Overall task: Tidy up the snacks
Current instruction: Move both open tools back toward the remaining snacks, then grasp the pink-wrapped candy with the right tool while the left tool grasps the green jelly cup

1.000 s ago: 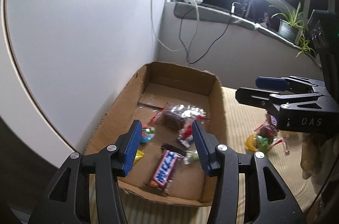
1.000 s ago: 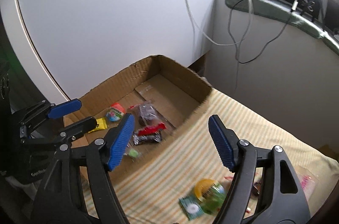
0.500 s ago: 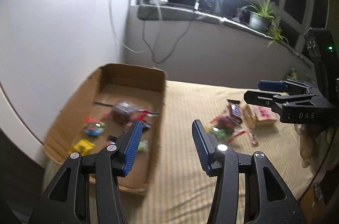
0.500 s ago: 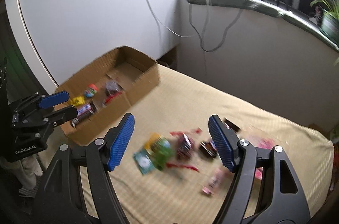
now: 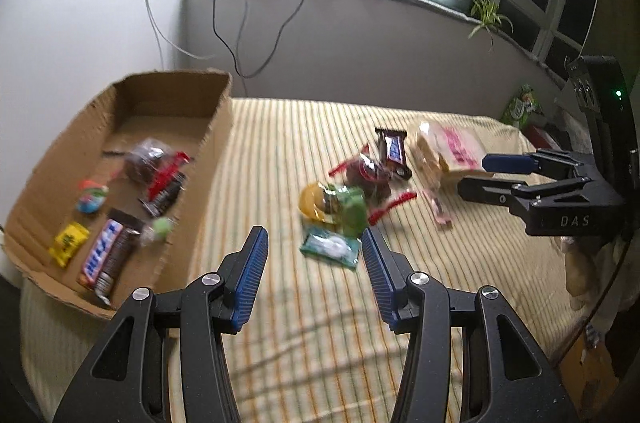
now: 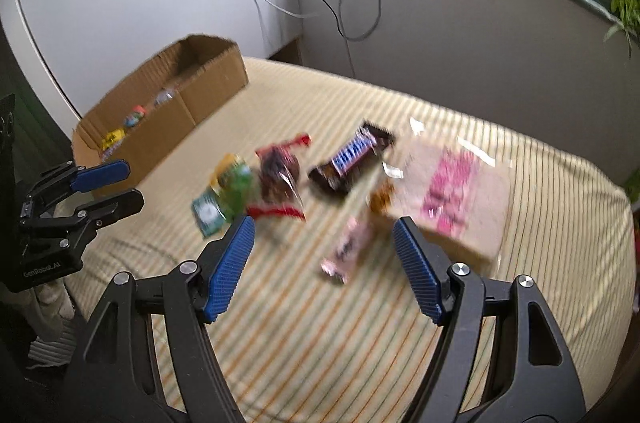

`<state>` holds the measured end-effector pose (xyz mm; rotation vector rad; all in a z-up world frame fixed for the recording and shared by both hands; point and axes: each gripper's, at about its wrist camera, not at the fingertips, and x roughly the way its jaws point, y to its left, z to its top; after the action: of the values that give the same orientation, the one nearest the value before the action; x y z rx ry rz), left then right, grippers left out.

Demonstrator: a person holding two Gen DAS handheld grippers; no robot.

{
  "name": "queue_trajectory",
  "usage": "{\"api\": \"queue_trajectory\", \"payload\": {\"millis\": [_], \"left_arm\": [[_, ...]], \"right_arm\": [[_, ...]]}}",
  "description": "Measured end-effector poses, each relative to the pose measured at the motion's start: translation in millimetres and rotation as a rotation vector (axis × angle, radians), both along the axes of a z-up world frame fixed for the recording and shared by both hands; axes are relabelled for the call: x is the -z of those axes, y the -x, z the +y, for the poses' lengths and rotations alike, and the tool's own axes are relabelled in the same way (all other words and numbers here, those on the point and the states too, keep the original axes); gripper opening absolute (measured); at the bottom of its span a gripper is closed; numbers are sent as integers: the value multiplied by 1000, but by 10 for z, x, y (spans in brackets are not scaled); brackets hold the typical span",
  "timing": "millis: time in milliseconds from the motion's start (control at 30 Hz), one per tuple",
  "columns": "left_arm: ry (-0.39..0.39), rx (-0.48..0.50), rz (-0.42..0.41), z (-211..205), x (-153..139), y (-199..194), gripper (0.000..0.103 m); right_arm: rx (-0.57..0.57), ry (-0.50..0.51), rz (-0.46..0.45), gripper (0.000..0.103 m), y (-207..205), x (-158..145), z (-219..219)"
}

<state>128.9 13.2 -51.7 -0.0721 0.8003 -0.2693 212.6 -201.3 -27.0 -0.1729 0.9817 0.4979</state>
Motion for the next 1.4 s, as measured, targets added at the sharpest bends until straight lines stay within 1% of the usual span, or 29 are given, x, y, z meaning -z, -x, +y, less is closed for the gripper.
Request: {"api": "queue_trajectory", "payload": {"millis": [133, 267, 333, 433, 533, 600, 767, 900, 967, 1000, 1067, 1133, 1167, 1233, 1400], "left_arm": [[-12, 26, 32, -75, 123, -44, 48], [-43, 60, 52, -184, 226, -126, 48], [-62, 76, 58, -215, 276, -158, 48], [-103, 78, 70, -262, 366, -229, 48], [-126, 76, 75, -273, 428, -274, 48], [-127, 85, 77, -272, 444, -280, 48], [-150, 103, 79, -304, 474, -288, 48], [-151, 107, 76, -302, 473, -283, 48], [-153, 109, 73, -307, 471, -276, 45], [-155, 109, 70, -312, 473, -279, 42], [-158, 112, 64, -330, 477, -277, 35], [-158, 117, 60, -336, 479, -269, 28], [-158, 117, 59, -336, 479, -265, 26], [-153, 113, 57, -327, 478, -256, 17], [-115, 109, 63, -275, 470, -245, 8]], "right_arm": [[27, -4, 58, 66, 24, 221, -59], [54, -6, 86, 58, -6, 356, -83], [65, 3, 84, 58, -15, 394, -68], [62, 6, 88, 55, -36, 428, -37], [71, 23, 86, 52, -69, 453, 0], [74, 24, 91, 48, -90, 471, 18], [77, 63, 89, 44, -170, 531, 136], [82, 99, 94, 35, -216, 595, 215], [83, 116, 86, 30, -224, 608, 239], [84, 128, 82, 26, -226, 610, 249], [86, 137, 80, 21, -234, 606, 236], [82, 139, 81, 21, -223, 602, 227], [80, 141, 78, 21, -205, 601, 225], [77, 147, 71, 20, -186, 600, 233], [77, 134, 72, 20, -144, 579, 177]]}}
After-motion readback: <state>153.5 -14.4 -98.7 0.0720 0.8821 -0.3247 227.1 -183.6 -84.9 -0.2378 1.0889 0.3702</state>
